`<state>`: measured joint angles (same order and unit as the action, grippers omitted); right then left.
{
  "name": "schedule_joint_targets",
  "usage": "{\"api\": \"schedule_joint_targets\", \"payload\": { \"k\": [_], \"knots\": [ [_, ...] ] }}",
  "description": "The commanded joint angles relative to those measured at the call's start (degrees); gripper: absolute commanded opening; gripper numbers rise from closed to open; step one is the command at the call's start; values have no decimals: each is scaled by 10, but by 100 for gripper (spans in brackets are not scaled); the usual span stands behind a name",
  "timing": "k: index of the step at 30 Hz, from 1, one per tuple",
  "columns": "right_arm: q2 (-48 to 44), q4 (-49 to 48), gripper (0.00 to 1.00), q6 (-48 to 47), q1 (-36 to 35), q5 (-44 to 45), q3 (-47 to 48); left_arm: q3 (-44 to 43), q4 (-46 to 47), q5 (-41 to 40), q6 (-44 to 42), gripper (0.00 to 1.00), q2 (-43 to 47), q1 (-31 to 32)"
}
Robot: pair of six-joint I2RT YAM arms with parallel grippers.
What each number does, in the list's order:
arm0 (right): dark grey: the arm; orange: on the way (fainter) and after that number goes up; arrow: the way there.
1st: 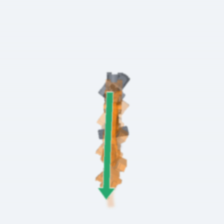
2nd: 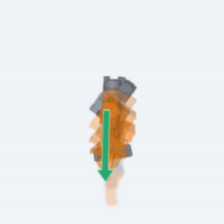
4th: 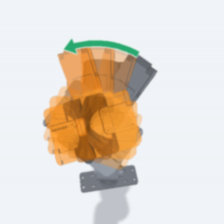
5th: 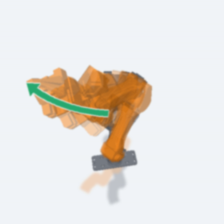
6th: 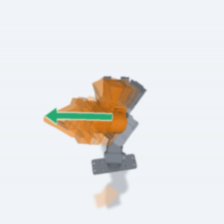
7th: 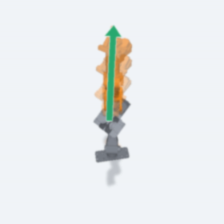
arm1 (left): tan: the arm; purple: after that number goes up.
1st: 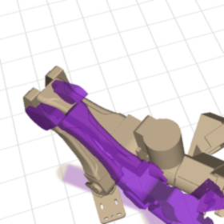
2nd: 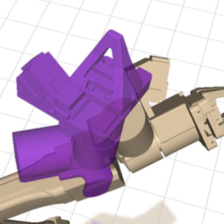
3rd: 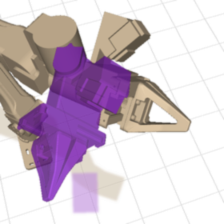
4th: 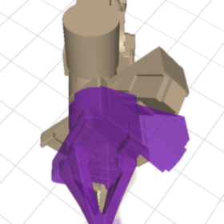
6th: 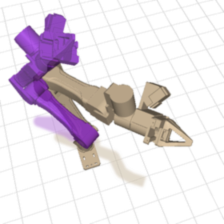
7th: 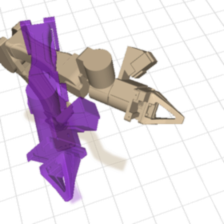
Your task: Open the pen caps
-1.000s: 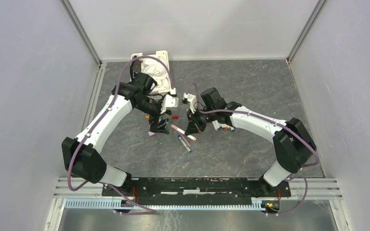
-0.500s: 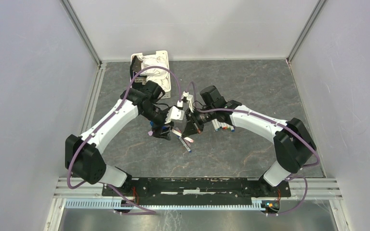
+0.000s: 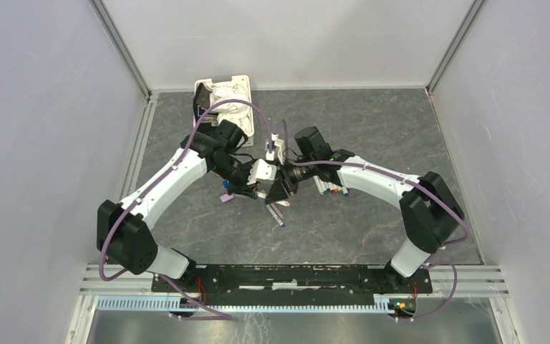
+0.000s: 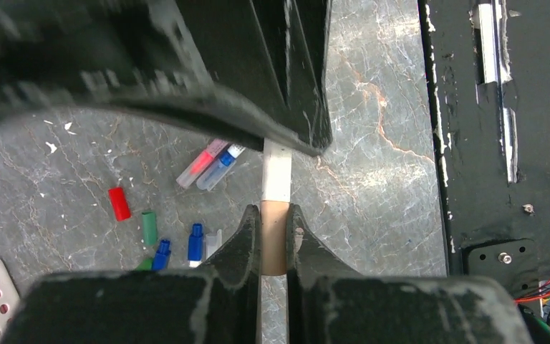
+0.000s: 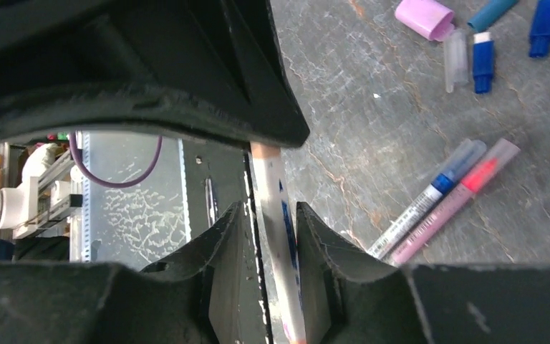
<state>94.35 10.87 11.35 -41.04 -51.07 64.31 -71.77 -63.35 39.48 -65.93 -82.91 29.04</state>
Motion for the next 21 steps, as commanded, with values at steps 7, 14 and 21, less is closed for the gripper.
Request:
{"api": "schedule_joint_targets", "payload": {
  "k": [7, 14, 21],
  "knots": [
    [64, -55, 1, 36, -16, -36, 47, -22, -9, 2, -34, 2, -5, 6],
    [-2, -50, 0, 15, 22, -8, -66, -12, -6, -55, -75, 2, 1, -44],
    [-31, 4, 0, -34, 42, 30, -111, -59, -6, -68, -111, 2, -42, -138]
  ]
}}
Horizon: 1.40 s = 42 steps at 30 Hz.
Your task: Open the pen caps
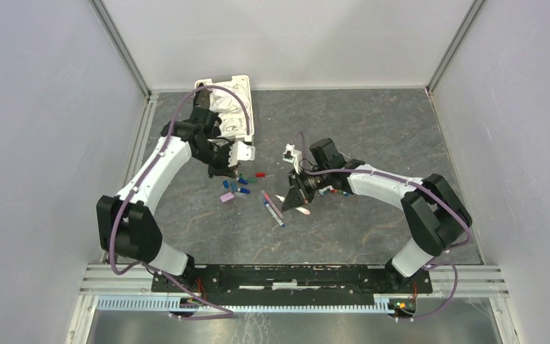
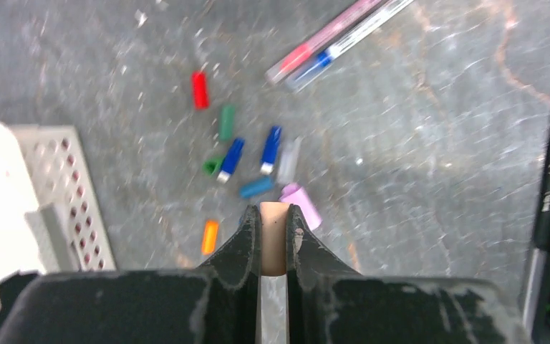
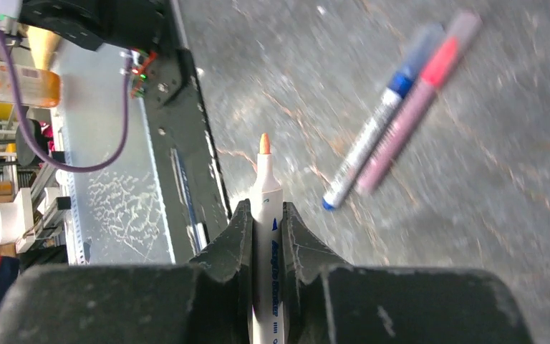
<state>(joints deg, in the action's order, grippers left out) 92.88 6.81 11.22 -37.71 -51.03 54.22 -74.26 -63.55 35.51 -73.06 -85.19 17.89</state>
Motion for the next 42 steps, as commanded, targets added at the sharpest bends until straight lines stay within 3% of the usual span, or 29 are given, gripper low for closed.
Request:
{"api": "schedule_joint_targets", "payload": {
  "k": [1, 4, 7, 11, 16, 22, 30, 37, 38, 39, 42],
  "knots": [
    [-18, 51, 0, -36, 13, 38, -8, -34, 6, -29, -36, 2, -24, -28],
    [-25, 72, 0, -44, 36, 86, 5, -15, 68, -9, 11, 2, -29, -27],
    [-27, 103, 0, -32, 73, 259, 28, 24, 166, -5, 87, 2, -37, -19],
    [-22, 111, 3, -11, 102, 437, 45, 82, 305, -59, 179, 6, -60, 0],
    [4, 107, 8, -8, 107, 544, 65, 78, 351, -97, 236, 24, -117, 8],
    [31, 95, 10, -8, 106, 601, 71, 75, 366, -113, 245, 30, -148, 12],
    [47, 79, 16, -7, 106, 624, 59, 55, 334, -106, 255, 49, -132, 11],
    [47, 74, 30, -6, 106, 618, 55, -34, 259, -90, 305, 78, -90, 9],
    [44, 75, 32, -7, 106, 616, 55, -61, 240, -90, 317, 90, -85, 8],
    [41, 75, 33, -7, 106, 613, 56, -76, 228, -93, 331, 95, -83, 6],
    [27, 85, 34, -8, 106, 616, 59, -149, 186, -96, 363, 100, -79, -4]
  ]
}}
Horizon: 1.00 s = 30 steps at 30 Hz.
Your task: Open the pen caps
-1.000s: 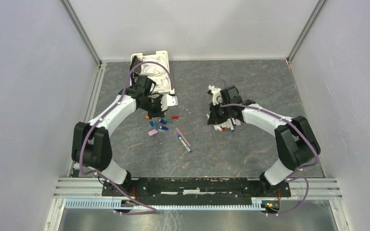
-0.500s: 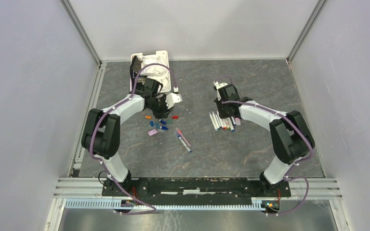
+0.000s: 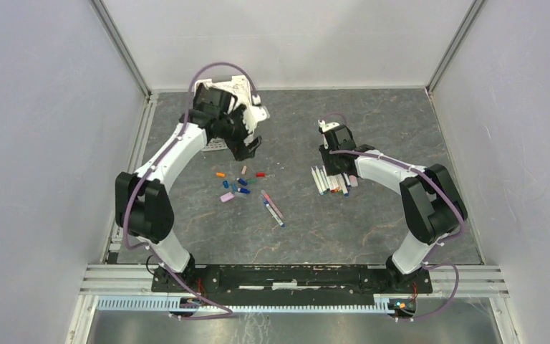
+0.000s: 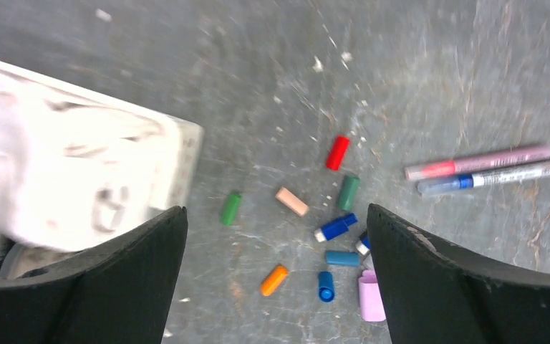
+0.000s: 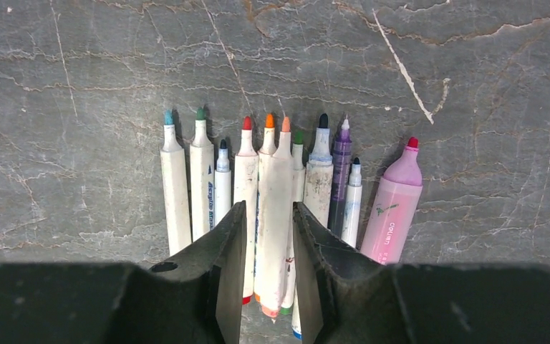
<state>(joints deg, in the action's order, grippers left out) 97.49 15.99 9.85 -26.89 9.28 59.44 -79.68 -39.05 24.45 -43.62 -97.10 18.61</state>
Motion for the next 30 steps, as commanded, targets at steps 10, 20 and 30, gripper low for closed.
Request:
{"api": "schedule_joint_targets", "payload": {
  "k": [10, 20, 30],
  "knots": [
    [-62, 3, 29, 4, -5, 2, -4, -147, -61, 23, 128, 100, 106, -55],
    [-101, -41, 44, -16, -174, -52, -34, -108, -47, 12, 150, 100, 135, -74],
    [24, -44, 35, -10, -274, -62, 59, -93, -82, 32, 143, 100, 133, -86]
  ]
}}
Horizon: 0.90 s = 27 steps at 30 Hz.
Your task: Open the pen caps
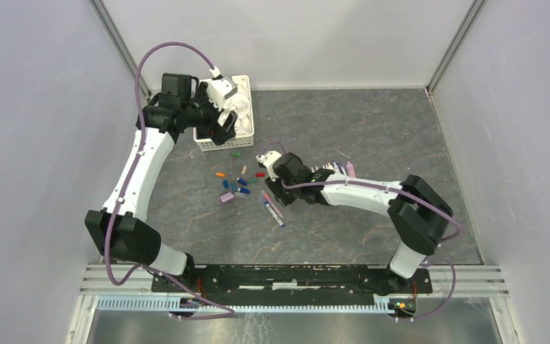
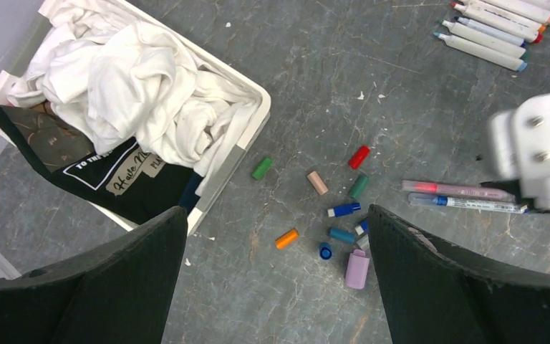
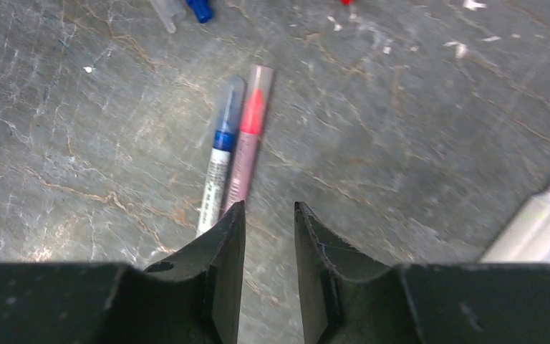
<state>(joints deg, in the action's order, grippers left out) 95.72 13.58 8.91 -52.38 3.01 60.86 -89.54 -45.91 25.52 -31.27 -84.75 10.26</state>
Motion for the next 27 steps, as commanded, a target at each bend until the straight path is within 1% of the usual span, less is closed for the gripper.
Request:
{"api": "schedule_joint_targets", "payload": {
  "k": [1, 6, 14, 21, 24, 27],
  "knots": [
    [52, -21, 35, 0, -22, 2, 49, 9, -16, 24, 18, 100, 11, -2],
    [89, -26, 33, 5, -29, 0, 63, 17, -20, 29, 14, 100, 17, -3],
    [115, -24, 29, 3, -29, 20, 68, 20, -36, 44, 0, 100, 16, -3],
    [131, -32, 29, 2, -26, 29, 49, 26, -51, 49, -17, 100, 15, -3],
    [128, -47, 30, 7, -18, 14, 25, 31, -59, 51, -32, 100, 16, -3],
    [120, -65, 28, 11, -4, -22, 3, 37, -65, 51, -45, 100, 14, -3]
  ]
}}
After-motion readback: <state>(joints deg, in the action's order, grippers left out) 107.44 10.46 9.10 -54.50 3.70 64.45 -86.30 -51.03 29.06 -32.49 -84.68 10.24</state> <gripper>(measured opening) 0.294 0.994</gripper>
